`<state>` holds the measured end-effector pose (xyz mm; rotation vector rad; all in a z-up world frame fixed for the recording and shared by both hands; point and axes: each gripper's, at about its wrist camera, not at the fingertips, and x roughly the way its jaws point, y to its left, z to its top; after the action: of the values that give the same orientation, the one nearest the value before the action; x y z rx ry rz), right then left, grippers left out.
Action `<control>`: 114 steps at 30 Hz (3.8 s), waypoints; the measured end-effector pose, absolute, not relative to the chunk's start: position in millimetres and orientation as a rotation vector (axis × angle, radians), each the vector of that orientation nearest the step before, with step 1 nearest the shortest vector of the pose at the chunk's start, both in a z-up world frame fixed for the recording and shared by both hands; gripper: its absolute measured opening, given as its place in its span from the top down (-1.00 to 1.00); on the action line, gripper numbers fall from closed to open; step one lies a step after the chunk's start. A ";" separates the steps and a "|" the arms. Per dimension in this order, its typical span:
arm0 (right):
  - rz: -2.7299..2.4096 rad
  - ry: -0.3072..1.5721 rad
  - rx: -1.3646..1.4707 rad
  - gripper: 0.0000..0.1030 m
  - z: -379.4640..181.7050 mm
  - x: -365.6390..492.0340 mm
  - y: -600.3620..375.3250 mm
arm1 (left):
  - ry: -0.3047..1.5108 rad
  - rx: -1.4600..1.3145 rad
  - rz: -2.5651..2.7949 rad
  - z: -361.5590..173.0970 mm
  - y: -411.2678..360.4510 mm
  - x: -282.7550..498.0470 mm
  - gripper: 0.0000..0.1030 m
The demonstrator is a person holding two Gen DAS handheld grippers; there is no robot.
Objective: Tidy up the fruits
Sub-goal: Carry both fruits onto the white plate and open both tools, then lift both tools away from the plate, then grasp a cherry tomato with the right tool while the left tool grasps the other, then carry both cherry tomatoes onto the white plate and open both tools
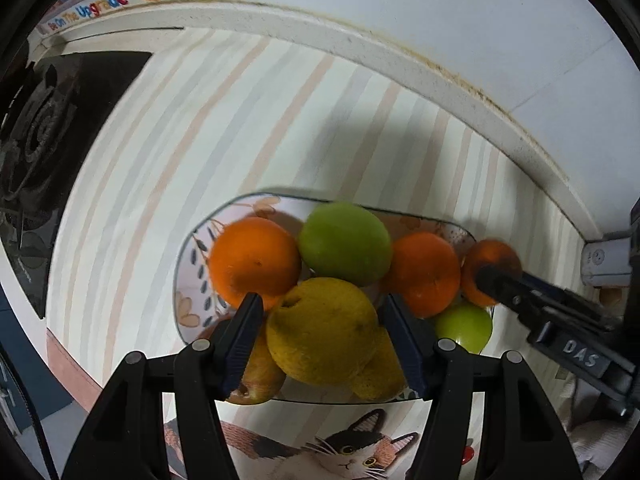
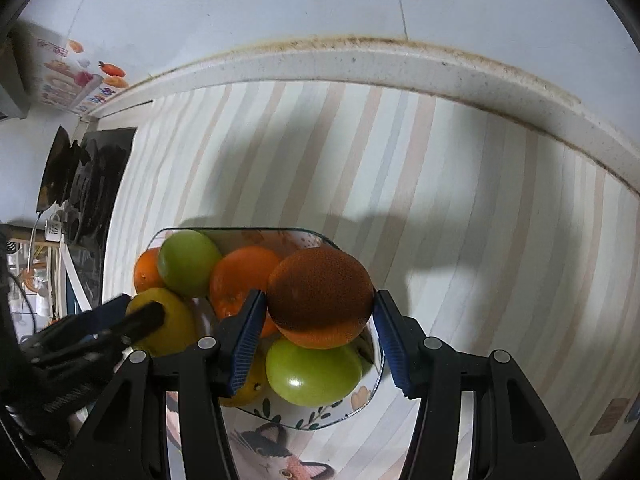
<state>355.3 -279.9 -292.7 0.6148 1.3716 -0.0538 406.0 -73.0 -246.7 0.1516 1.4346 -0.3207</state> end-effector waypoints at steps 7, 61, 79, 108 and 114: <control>-0.072 1.381 0.620 -0.53 -290.0 349.2 -287.0 | 1.402 0.100 -0.275 -232.3 -53.3 405.9 -0.61; 0.028 0.918 0.197 -0.86 -13.6 72.5 -210.9 | 0.895 0.033 -0.223 -37.2 3.1 113.8 -0.83; 0.040 1.403 0.497 -0.27 -254.7 104.1 -257.5 | 1.164 0.179 -0.156 -168.1 -28.6 151.2 -0.98; -0.070 1.416 0.483 0.32 -298.5 71.1 -292.4 | 1.543 0.222 -0.455 -320.0 -121.0 133.9 0.38; -0.062 1.407 0.477 0.32 -294.3 72.7 -292.9 | 1.513 0.208 -0.468 -319.8 -127.4 135.2 0.55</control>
<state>72.7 -292.9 -294.3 0.4767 1.4070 -0.0620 135.2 -127.4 -319.8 0.2077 1.5132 -0.4685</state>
